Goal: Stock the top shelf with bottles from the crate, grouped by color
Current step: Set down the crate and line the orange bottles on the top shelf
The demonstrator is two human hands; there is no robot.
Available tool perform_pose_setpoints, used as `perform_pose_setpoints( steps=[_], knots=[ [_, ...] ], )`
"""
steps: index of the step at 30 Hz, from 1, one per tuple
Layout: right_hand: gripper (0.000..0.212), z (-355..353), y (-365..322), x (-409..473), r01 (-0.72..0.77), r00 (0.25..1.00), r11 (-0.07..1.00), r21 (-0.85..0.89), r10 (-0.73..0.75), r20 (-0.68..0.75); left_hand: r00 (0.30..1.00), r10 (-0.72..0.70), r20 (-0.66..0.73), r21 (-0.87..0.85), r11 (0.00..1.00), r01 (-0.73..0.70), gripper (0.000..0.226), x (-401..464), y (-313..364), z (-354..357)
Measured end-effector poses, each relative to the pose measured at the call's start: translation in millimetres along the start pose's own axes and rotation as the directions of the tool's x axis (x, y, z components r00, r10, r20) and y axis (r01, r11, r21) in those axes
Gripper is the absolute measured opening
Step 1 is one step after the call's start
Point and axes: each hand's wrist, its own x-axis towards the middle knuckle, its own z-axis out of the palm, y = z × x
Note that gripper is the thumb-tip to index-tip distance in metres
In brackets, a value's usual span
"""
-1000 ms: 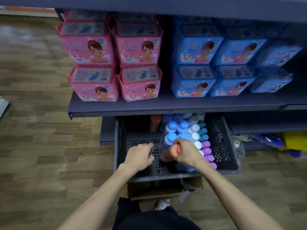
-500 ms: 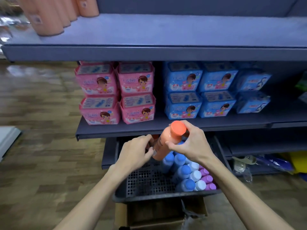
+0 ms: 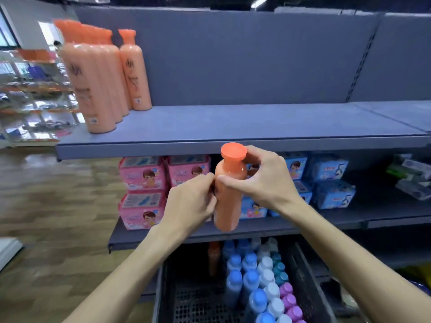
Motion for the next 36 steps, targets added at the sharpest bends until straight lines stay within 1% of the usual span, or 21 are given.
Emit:
perform_pose_setpoints(
  steps=[4,9,13,16,20,24,27,31,36],
  knots=[
    [0.034,-22.1,-30.4,35.4,0.059,0.997,0.998,-0.018,-0.060,-0.052,0.995,0.050,-0.086,0.073,0.996,-0.043,0.009,37.4,10.4,-39.8],
    [0.035,-46.6,-63.4,79.3,0.117,0.987,0.993,0.009,-0.115,-0.116,0.982,0.063,-0.178,0.153,0.988,-0.035,0.016,79.4,13.8,-84.7],
    [0.033,-55.6,-83.5,108.0,0.121,0.982,0.992,0.047,-0.113,-0.149,0.966,0.074,-0.249,0.217,0.976,-0.019,0.018,107.7,14.2,-111.1],
    [0.030,-52.5,-89.0,126.8,0.105,0.984,0.992,0.066,-0.094,-0.153,0.967,0.041,-0.253,0.248,0.968,0.024,0.019,124.3,8.1,-118.4],
    [0.035,-43.6,-87.4,150.9,0.056,0.987,0.996,0.073,-0.044,-0.157,0.968,0.019,-0.251,0.311,0.949,0.062,0.021,141.9,-3.8,-117.8],
    [0.042,-31.8,-83.2,173.5,0.021,0.987,0.998,0.059,-0.012,-0.161,0.971,-0.009,-0.237,0.329,0.940,0.089,0.021,154.5,-14.6,-115.0],
    [0.046,-22.8,-77.9,191.3,-0.003,0.982,0.999,0.043,0.011,-0.187,0.972,-0.024,-0.235,0.317,0.943,0.100,0.020,160.9,-22.4,-111.4],
    [0.053,-12.1,-68.3,210.9,-0.062,0.976,0.996,0.068,0.075,-0.204,0.976,-0.030,-0.218,0.305,0.948,0.097,0.020,163.8,-33.5,-104.4],
    [0.058,-4.4,-63.5,227.5,-0.088,0.970,0.996,-0.002,0.085,-0.229,0.981,-0.023,-0.192,0.325,0.942,0.085,0.019,165.0,-46.9,-96.2]
  ],
)
